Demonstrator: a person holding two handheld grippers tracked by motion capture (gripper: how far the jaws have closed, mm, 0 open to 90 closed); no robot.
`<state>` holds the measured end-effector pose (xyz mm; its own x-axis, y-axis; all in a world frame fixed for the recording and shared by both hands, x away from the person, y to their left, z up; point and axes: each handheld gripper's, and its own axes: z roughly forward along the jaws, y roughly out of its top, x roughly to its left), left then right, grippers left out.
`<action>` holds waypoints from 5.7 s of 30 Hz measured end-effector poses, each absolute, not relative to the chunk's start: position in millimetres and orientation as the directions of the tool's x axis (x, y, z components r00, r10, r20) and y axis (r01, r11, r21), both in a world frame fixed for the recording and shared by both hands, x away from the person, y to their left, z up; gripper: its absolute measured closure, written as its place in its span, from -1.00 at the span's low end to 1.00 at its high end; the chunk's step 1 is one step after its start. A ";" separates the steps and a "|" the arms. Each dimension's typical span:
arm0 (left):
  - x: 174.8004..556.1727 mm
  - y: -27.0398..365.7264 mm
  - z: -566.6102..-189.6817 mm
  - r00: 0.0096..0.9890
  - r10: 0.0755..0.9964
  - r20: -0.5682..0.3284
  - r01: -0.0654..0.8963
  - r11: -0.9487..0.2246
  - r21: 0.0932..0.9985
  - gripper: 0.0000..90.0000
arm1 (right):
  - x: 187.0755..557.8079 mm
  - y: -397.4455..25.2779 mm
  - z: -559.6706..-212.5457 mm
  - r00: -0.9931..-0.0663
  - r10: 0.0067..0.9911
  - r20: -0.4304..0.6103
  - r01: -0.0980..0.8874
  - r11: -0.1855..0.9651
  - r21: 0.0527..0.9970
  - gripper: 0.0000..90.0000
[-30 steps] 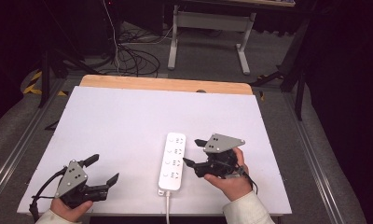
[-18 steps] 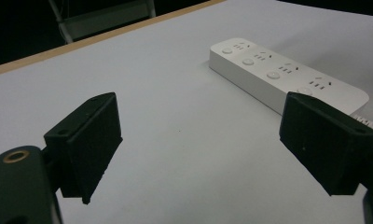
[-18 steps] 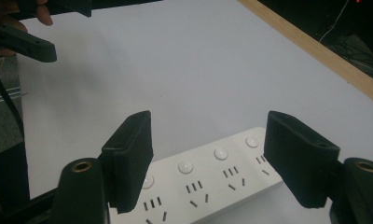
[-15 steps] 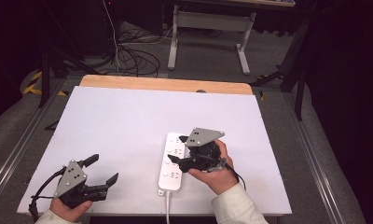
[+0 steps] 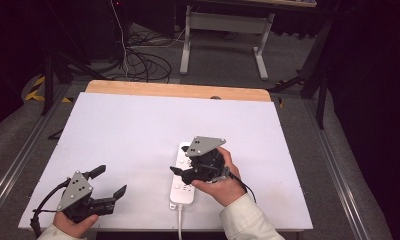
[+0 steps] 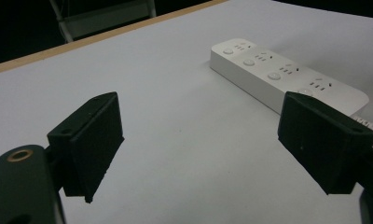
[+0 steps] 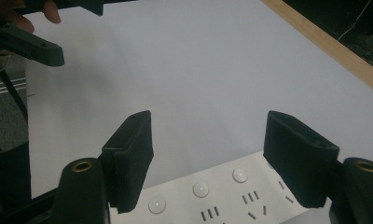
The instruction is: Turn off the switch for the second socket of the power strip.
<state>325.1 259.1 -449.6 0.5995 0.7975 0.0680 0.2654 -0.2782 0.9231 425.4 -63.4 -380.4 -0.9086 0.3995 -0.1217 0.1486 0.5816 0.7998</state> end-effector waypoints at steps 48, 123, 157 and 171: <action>325.0 261.6 -448.7 0.589 0.806 0.056 0.270 -0.263 0.926 -0.63 | 458.1 -31.6 -422.7 -0.922 0.387 -0.032 0.319 0.802 0.505 1.00; 325.6 260.9 -449.6 0.586 0.809 0.051 0.280 -0.261 0.924 -0.63 | 457.5 -22.8 -436.7 -0.905 0.419 -0.076 0.342 0.821 0.458 1.00; 325.8 260.9 -449.5 0.586 0.809 0.045 0.282 -0.256 0.925 -0.63 | 434.0 -57.1 -379.3 -0.897 0.429 -0.103 0.235 0.662 0.712 0.84; 326.1 263.5 -448.8 0.581 0.812 0.050 0.279 -0.257 0.925 -0.63 | 427.9 -67.7 -371.0 -0.900 0.417 -0.127 0.183 0.627 0.758 -0.05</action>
<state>326.1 263.5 -448.8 0.5808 0.8125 0.0502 0.2789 -0.2566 0.9254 427.9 -67.7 -371.0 -0.8999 0.4171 -0.1274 0.1831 0.6265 0.7576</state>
